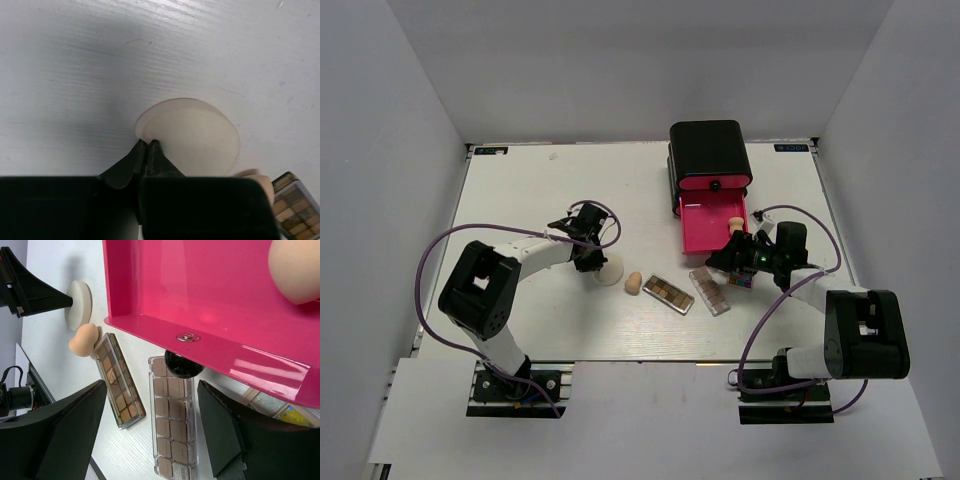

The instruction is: Organize the makeup

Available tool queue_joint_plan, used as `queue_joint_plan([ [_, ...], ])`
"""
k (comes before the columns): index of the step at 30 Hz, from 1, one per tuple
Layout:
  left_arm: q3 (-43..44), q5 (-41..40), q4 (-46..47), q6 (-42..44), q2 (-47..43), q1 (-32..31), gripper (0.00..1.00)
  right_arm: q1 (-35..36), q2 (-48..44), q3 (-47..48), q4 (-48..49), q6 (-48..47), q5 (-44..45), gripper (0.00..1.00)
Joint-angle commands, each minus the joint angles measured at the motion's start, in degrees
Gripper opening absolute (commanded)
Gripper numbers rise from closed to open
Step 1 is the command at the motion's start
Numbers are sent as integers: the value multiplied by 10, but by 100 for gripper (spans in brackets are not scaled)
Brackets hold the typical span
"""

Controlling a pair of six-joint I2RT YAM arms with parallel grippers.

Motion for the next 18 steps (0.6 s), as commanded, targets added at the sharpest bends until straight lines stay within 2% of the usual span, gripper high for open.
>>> queue_joint_plan([
  [1, 14, 22, -3, 7, -4, -1, 10, -2, -19, 13, 4, -13, -13, 79],
  [4, 51, 24, -8, 27, -32, -1, 4, -2, -21, 22, -9, -34, -30, 79],
  [8, 106, 32, 11, 71, -65, -13, 3, -3, -8, 45, -56, -62, -40, 81],
  [12, 145, 119, 69, 113, -69, -13, 1, -3, 2, 69, -98, -89, -33, 85],
  [14, 170, 147, 104, 134, -56, -13, 0, -5, 1, 73, -112, -94, -25, 88],
  [18, 219, 217, 143, 154, -5, -18, 0, -12, 4, 91, -146, -108, -13, 89],
])
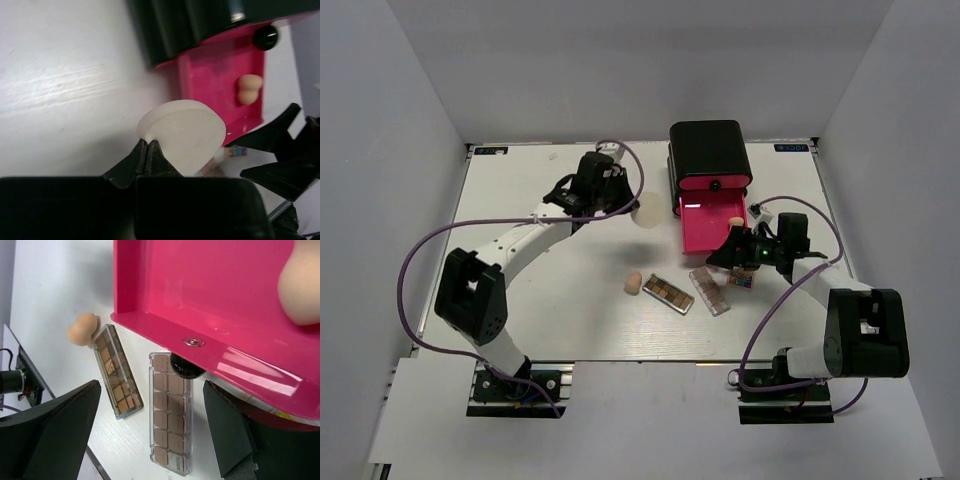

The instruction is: Organize the makeup

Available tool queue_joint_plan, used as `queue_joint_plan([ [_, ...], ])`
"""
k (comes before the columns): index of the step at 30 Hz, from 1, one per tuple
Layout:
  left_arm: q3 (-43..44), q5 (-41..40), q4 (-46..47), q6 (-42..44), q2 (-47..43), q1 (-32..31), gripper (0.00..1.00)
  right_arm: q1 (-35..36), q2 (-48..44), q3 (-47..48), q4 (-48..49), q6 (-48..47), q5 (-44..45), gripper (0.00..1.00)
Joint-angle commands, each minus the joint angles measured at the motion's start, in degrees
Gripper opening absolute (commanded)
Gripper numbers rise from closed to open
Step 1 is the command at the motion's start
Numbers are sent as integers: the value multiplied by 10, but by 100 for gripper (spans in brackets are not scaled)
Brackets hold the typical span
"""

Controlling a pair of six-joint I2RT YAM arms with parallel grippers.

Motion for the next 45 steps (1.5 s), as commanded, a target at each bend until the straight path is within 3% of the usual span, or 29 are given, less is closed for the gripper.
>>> queue_joint_plan([
  [1, 45, 82, 53, 36, 32, -9, 0, -11, 3, 41, -64, -40, 8, 89],
  [6, 112, 111, 96, 32, 104, -21, 1, -19, -1, 76, -135, -65, 94, 89],
  [13, 185, 155, 129, 10, 191, -50, 1, -67, 3, 93, -177, -72, 109, 84],
  [19, 231, 112, 115, 11, 234, -76, 1, -91, 6, 95, -170, -73, 89, 67],
  [27, 275, 33, 78, 8, 273, -98, 2, -108, 8, 93, -157, -65, 73, 67],
  [30, 278, 6, 62, 5, 277, -110, 6, -110, 7, 91, -155, -64, 69, 70],
  [32, 280, -3, 54, 4, 282, -111, 14, -113, 6, 91, -154, -64, 65, 72],
  [36, 296, -2, 38, 3, 293, -116, 30, -116, 6, 92, -152, -62, 54, 89],
  [41, 306, 4, 31, 0, 300, -121, 47, -118, 3, 95, -154, -74, 29, 89],
  [45, 304, 10, 36, -2, 290, -126, 49, -121, -1, 102, -163, -88, -21, 89],
])
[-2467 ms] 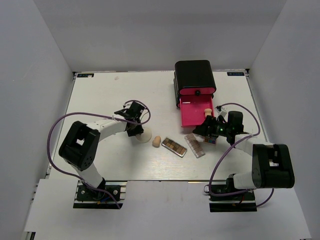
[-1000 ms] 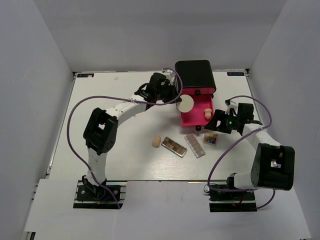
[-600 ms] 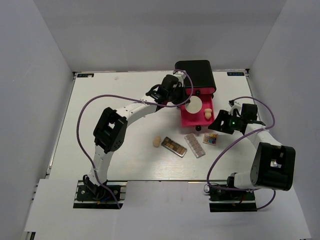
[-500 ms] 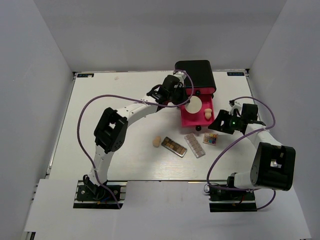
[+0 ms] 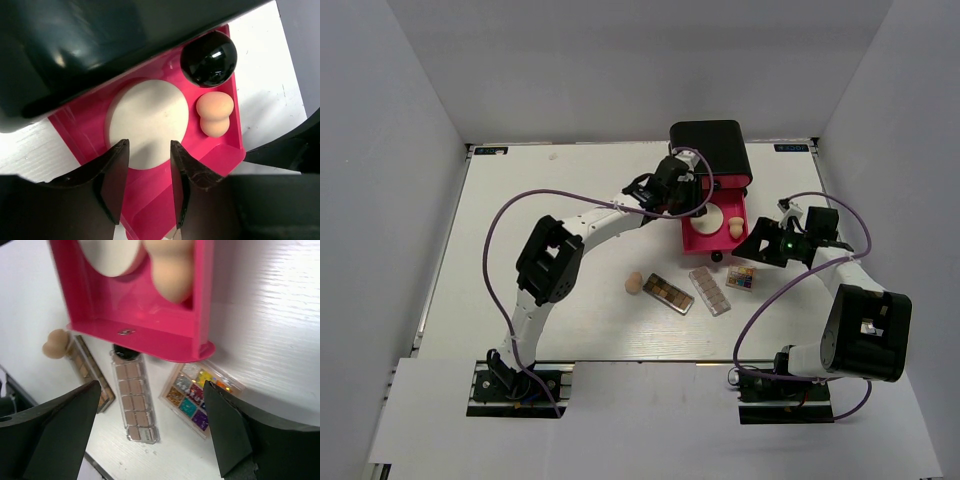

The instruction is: Organize the makeup

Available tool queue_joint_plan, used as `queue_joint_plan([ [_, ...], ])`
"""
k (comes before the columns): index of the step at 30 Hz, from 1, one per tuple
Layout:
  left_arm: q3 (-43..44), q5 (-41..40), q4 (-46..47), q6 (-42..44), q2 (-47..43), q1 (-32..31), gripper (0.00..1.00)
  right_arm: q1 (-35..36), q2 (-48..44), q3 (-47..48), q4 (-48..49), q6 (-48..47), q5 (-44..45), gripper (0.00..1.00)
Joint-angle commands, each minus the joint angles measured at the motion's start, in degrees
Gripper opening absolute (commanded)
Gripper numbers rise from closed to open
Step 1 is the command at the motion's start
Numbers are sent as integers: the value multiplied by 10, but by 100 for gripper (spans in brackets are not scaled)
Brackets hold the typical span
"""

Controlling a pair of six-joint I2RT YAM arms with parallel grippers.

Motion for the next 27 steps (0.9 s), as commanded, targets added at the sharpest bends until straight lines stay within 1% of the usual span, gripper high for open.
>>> queue_joint_plan([
  [1, 20, 3, 1, -3, -27, -5, 49, -7, -5, 30, 1, -23, -75, 89],
  [2, 18, 3, 6, -4, -32, -5, 49, -7, -6, 31, -1, -41, -118, 89],
  [4, 11, 0, 13, -4, -57, -5, 49, -7, -5, 37, -5, -72, -171, 89],
  [5, 6, -3, 21, -4, -69, -5, 49, -7, 0, 46, -7, -121, -247, 89],
  [7, -24, -8, 31, -3, -113, -5, 48, -3, 10, 70, -68, -199, -308, 89],
  [8, -39, -16, 44, -3, -132, -5, 46, 0, 23, 99, -102, -245, -355, 89],
  [9, -56, -21, 49, -3, -150, -5, 43, 7, 33, 115, -202, -380, -365, 89],
  [10, -97, -25, 52, -4, -190, -5, 35, 10, 42, 136, -257, -452, -366, 89],
  [11, -119, -30, 59, -8, -210, 2, 29, 16, 63, 172, -309, -524, -366, 89],
  [12, -145, -31, 60, -12, -231, 9, 22, 28, 76, 189, -366, -673, -363, 88],
  [13, -196, -37, 57, -24, -275, 9, 10, 39, 87, 203, -442, -726, -360, 86],
  [14, -222, -70, 51, -27, -298, 9, 7, 60, 108, 231, -497, -820, -349, 81],
  [15, -247, -82, 47, -28, -319, 9, 6, 60, 119, 243, -497, -862, -343, 79],
  [16, -300, -93, 35, -32, -363, 9, 6, 86, 125, 254, -531, -895, -337, 77],
  [17, -325, -113, 25, -39, -384, 9, 8, 90, 132, 260, -531, -913, -319, 73],
  [18, -349, -123, 17, -50, -406, 9, 13, 115, 130, 260, -520, -925, -307, 73],
  [19, -400, -136, 7, -67, -429, 9, 31, 155, 126, 255, -477, -925, -292, 73],
  [20, -424, -145, 4, -80, -476, 9, 39, 170, 113, 248, -451, -924, -261, 74],
  [21, -449, -163, 1, -94, -500, 9, 46, 186, 105, 226, -423, -922, -242, 76],
  [22, -471, -174, -5, -119, -523, 9, 51, 217, 100, 216, -392, -911, -224, 78],
  [23, -509, -183, -9, -131, -568, 9, 58, 248, 87, 206, -326, -901, -191, 81],
  [24, -524, -203, -15, -141, -588, 9, 59, 279, 83, 197, -292, -890, -178, 82],
  [25, -538, -213, -29, -159, -609, 9, 59, 292, 82, 187, -262, -865, -167, 84],
  [26, -559, -224, -37, -166, -627, 9, 60, 315, 84, 187, -208, -852, -148, 86],
  [27, -567, -232, -46, -171, -661, 9, 60, 338, 89, 190, -194, -848, -137, 86],
])
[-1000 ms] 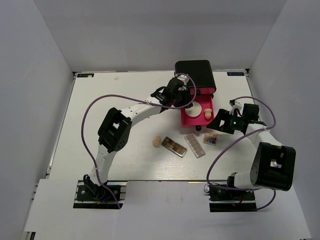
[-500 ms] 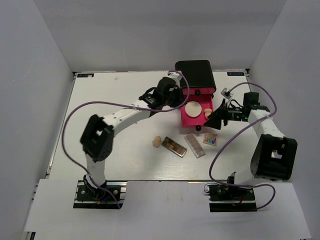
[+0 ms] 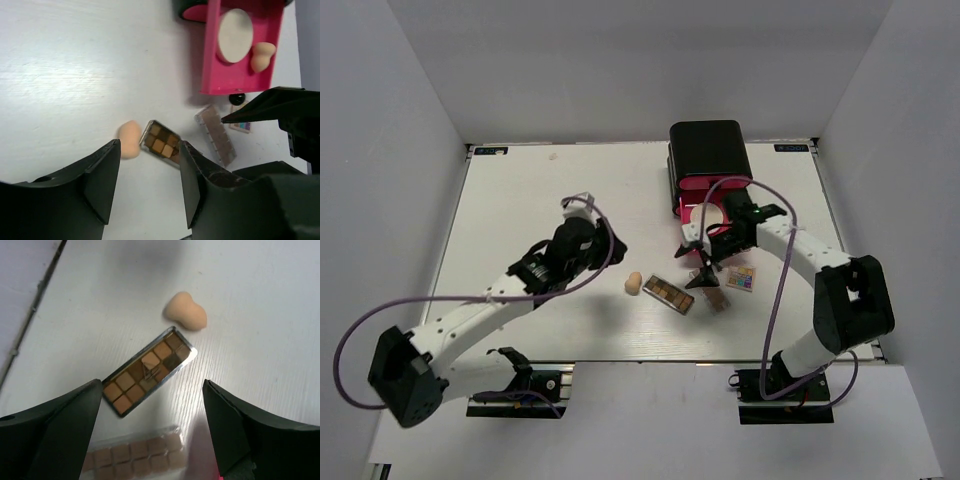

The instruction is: Organize the makeup

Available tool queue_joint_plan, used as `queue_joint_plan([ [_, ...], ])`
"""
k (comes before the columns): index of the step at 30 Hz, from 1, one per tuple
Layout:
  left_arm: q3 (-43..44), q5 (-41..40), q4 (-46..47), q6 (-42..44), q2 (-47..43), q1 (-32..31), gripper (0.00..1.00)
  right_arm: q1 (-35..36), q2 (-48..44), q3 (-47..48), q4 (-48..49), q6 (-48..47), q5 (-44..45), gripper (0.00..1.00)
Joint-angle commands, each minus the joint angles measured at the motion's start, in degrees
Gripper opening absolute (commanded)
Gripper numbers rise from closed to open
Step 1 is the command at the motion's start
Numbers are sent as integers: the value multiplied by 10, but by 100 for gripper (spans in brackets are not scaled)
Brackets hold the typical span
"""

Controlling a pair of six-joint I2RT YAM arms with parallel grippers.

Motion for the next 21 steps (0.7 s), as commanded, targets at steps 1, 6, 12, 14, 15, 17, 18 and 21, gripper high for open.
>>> queue_joint_plan([
  [1, -25, -73, -49, -54, -79, 1, 61, 52, 4, 12, 127, 0, 66, 88],
  [6, -41, -117, -124, -93, -142, 1, 61, 140, 58, 42, 176, 2, 125, 89],
  [12, -93, -157, -214, -189, -195, 1, 61, 220, 114, 63, 209, 32, 162, 86],
  [14, -101, -160, -221, -198, -217, 1, 61, 229, 125, 71, 222, 52, 171, 85],
  [15, -105, -165, -228, -205, -229, 1, 61, 241, 135, 75, 229, 68, 176, 83],
  [17, -109, -169, -235, -210, -237, 1, 61, 246, 147, 89, 240, 93, 182, 82],
  [18, -110, -171, -242, -214, -240, 1, 61, 251, 158, 93, 243, 109, 187, 81],
  [21, -116, -169, -248, -220, -247, 1, 62, 263, 182, 107, 255, 123, 226, 77],
])
